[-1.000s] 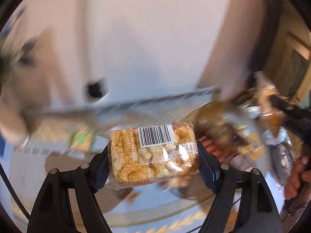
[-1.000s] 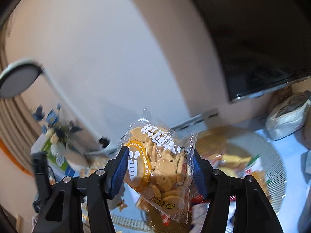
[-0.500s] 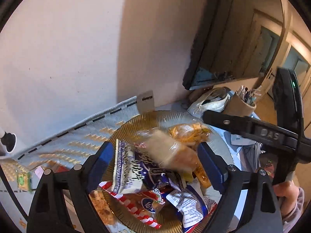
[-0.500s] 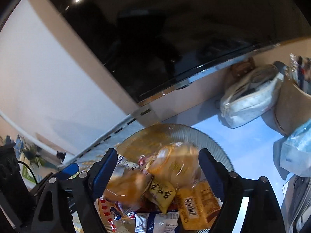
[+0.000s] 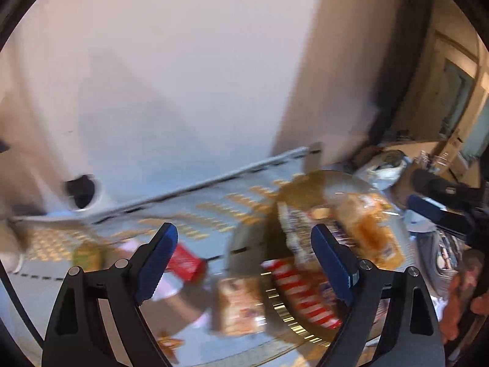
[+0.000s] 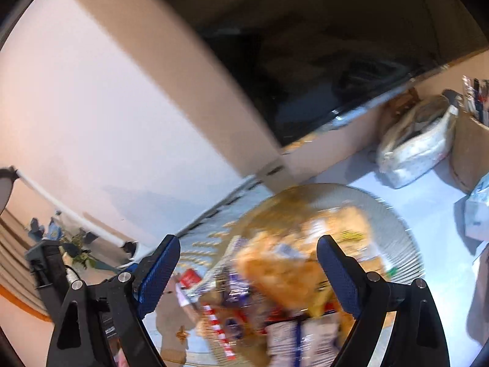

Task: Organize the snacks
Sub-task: 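Close the left tool on the green-labelled biscuit while the right tool grasps another egg cake packet, then carry the green biscuit and egg cake packet into the amber bowl and release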

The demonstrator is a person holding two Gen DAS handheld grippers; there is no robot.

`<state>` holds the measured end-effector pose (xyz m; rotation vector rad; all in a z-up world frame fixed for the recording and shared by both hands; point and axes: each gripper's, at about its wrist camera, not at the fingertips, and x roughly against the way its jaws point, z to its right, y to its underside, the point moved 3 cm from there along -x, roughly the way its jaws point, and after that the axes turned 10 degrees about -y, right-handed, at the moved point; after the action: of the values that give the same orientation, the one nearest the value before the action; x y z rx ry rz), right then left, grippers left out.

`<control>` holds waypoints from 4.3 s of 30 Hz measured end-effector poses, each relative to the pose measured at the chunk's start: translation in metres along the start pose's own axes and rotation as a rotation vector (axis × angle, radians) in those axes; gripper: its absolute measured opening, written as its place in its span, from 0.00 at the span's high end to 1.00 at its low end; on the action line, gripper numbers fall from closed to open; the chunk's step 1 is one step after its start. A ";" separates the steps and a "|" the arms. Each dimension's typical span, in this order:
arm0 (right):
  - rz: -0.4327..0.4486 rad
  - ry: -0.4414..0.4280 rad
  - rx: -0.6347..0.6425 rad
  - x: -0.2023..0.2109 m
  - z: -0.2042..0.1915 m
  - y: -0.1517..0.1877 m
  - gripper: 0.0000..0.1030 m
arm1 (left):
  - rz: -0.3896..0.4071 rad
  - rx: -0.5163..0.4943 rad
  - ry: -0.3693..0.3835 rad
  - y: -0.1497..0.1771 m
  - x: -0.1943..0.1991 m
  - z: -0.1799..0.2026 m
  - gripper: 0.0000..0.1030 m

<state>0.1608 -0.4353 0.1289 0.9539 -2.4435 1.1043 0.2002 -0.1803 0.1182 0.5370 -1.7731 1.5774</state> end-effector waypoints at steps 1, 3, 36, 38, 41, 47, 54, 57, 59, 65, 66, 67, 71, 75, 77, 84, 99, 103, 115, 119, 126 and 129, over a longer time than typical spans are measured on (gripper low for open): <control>0.005 -0.012 0.016 -0.002 -0.014 0.005 0.13 | 0.000 0.006 -0.017 0.001 0.001 -0.010 0.14; 0.011 -0.039 0.042 -0.007 -0.037 0.015 0.12 | 0.006 0.018 -0.060 0.003 0.007 -0.035 0.14; -0.026 0.290 0.108 -0.153 -0.042 0.201 0.00 | -0.111 0.157 -0.160 0.102 -0.097 -0.187 0.00; -0.029 0.320 0.105 -0.161 -0.042 0.196 0.00 | -0.086 0.162 -0.147 0.100 -0.101 -0.185 0.00; -0.042 0.361 0.116 -0.173 -0.042 0.190 0.00 | -0.067 0.173 -0.137 0.096 -0.109 -0.184 0.00; -0.081 0.437 0.157 -0.187 -0.046 0.191 0.00 | -0.060 0.180 -0.137 0.096 -0.113 -0.182 0.00; -0.093 0.462 0.172 -0.200 -0.051 0.191 0.00 | -0.060 0.180 -0.135 0.097 -0.115 -0.179 0.00; -0.080 0.440 0.162 -0.193 -0.049 0.193 0.00 | -0.060 0.179 -0.134 0.097 -0.114 -0.180 0.00; -0.072 0.427 0.154 -0.189 -0.048 0.192 0.00 | -0.060 0.178 -0.133 0.096 -0.115 -0.179 0.00; -0.066 0.421 0.152 -0.188 -0.048 0.193 0.00 | -0.060 0.180 -0.134 0.097 -0.114 -0.179 0.00; -0.063 0.419 0.151 -0.187 -0.048 0.193 0.01 | -0.060 0.180 -0.134 0.097 -0.114 -0.179 0.00; -0.062 0.418 0.150 -0.186 -0.049 0.194 0.01 | -0.060 0.179 -0.133 0.097 -0.114 -0.180 0.00; -0.065 0.420 0.153 -0.179 -0.047 0.194 0.01 | -0.061 0.179 -0.133 0.097 -0.115 -0.178 0.00; -0.064 0.418 0.151 -0.176 -0.047 0.194 0.01 | -0.060 0.179 -0.133 0.095 -0.117 -0.178 0.00; -0.062 0.416 0.150 -0.173 -0.048 0.195 0.01 | -0.060 0.179 -0.133 0.095 -0.119 -0.176 0.00; -0.046 0.346 0.154 -0.169 -0.053 0.195 0.23 | -0.061 0.184 -0.137 0.096 -0.114 -0.180 0.00; -0.006 0.096 0.161 -0.149 -0.069 0.199 0.52 | 0.037 0.219 -0.095 0.092 -0.092 -0.182 0.52; -0.001 0.078 0.157 -0.148 -0.067 0.198 0.53 | 0.044 0.207 -0.110 0.092 -0.091 -0.178 0.53; -0.130 0.072 0.193 -0.162 -0.066 0.202 0.45 | 0.048 0.254 -0.057 0.110 -0.078 -0.178 0.53; -0.136 0.079 0.193 -0.172 -0.063 0.192 0.54 | 0.053 0.256 -0.048 0.110 -0.078 -0.177 0.53; -0.108 -0.060 0.154 -0.159 -0.057 0.191 0.56 | 0.057 0.278 -0.039 0.116 -0.068 -0.188 0.53; -0.106 -0.080 0.234 -0.156 -0.073 0.198 0.56 | 0.069 0.281 -0.054 0.124 -0.058 -0.188 0.53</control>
<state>0.1411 -0.2139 -0.0108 1.2041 -2.3290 1.3605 0.1937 0.0168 -0.0054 0.6619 -1.6322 1.8912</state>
